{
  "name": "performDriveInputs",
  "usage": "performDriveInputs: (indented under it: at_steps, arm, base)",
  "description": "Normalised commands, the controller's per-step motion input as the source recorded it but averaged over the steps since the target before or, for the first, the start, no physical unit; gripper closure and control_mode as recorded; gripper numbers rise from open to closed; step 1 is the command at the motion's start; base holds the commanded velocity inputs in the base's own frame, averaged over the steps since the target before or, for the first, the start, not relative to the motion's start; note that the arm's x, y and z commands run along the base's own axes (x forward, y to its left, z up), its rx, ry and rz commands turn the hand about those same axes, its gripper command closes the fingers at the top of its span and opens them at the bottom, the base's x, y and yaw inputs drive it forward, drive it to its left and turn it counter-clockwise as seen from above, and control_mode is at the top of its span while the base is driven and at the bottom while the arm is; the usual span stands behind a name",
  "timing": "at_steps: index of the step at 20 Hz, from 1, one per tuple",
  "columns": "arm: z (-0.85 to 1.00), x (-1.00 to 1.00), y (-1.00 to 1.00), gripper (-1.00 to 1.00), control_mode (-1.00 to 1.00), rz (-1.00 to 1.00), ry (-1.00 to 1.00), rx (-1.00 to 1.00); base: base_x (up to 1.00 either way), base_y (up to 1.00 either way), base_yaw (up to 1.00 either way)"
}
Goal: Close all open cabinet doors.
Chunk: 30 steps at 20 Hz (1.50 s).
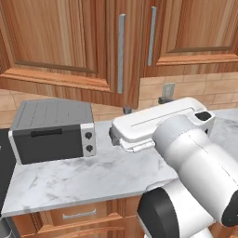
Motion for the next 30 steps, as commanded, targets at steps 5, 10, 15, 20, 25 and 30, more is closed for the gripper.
performDriveInputs:
  at_steps: [5, 10, 15, 20, 25, 30]
  arm:
    - [-0.38, 0.44, 0.10, -1.00, -1.00, 0.00, -0.03, 0.00]
    - [-0.18, 0.49, 0.03, -1.00, -1.00, 0.00, -0.03, 0.01]
    - [-0.20, 0.39, 0.00, -1.00, -1.00, 0.00, -0.03, 0.00]
    - [-0.37, 0.19, 0.00, -1.00, -1.00, 0.00, -0.03, 0.00]
    - [-0.37, 0.14, 0.06, -1.00, -1.00, 0.00, -0.01, 0.00]
    - [-0.37, 0.04, 0.17, -1.00, -1.00, 0.00, -0.01, 0.00]
  base:
    - [0.00, 0.00, 0.00]
    - [0.00, 0.00, 0.00]
    - [0.00, 0.00, 0.00]
    - [0.00, 0.00, 0.00]
    - [0.00, 0.00, 0.00]
    - [0.00, 0.00, 0.00]
